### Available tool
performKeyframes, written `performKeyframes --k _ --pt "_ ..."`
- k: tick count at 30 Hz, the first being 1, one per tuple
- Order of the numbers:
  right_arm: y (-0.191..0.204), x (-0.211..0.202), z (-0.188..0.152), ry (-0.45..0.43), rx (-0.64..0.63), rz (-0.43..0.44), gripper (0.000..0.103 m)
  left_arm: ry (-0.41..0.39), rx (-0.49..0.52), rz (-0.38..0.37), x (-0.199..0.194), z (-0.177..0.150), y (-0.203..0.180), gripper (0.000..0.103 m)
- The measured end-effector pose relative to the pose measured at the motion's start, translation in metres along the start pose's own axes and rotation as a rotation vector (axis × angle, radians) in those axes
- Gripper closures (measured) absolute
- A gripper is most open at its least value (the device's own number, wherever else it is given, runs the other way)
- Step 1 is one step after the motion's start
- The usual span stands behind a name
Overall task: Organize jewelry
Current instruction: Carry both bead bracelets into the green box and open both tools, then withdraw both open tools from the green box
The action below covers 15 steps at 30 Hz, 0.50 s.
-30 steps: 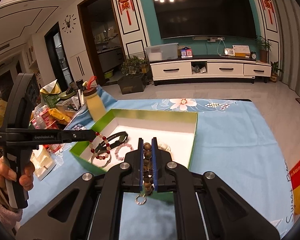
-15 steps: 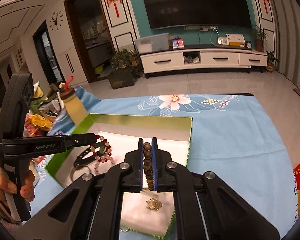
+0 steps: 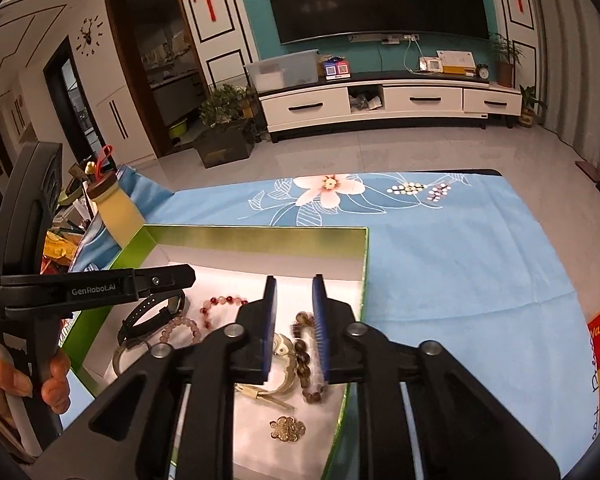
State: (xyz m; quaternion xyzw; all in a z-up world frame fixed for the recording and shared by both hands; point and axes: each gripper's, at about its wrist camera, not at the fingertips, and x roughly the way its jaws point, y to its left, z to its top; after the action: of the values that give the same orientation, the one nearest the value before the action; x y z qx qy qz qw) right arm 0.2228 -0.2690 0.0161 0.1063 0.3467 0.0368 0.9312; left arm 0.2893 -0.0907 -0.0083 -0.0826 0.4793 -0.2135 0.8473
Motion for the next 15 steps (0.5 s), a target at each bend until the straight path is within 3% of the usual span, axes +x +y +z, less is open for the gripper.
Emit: performKeyframes --k 3,5,12,15 --pt "-0.002 -0.010 -0.003 -0.011 0.009 0.014 0.082 -0.017 0.017 0.005 -0.012 -0.007 -0.003 0.070" --pt "-0.004 -0.021 -0.006 -0.023 0.018 0.031 0.075 -0.036 0.036 0.017 -0.022 -0.012 -0.006 0.061" --pt "-0.004 -0.065 -0.018 -0.075 0.033 0.063 0.067 -0.097 0.082 0.080 -0.064 -0.042 -0.009 0.054" --pt "-0.003 -0.084 -0.027 -0.087 0.042 0.081 0.066 -0.124 0.077 0.082 -0.086 -0.061 -0.007 0.046"
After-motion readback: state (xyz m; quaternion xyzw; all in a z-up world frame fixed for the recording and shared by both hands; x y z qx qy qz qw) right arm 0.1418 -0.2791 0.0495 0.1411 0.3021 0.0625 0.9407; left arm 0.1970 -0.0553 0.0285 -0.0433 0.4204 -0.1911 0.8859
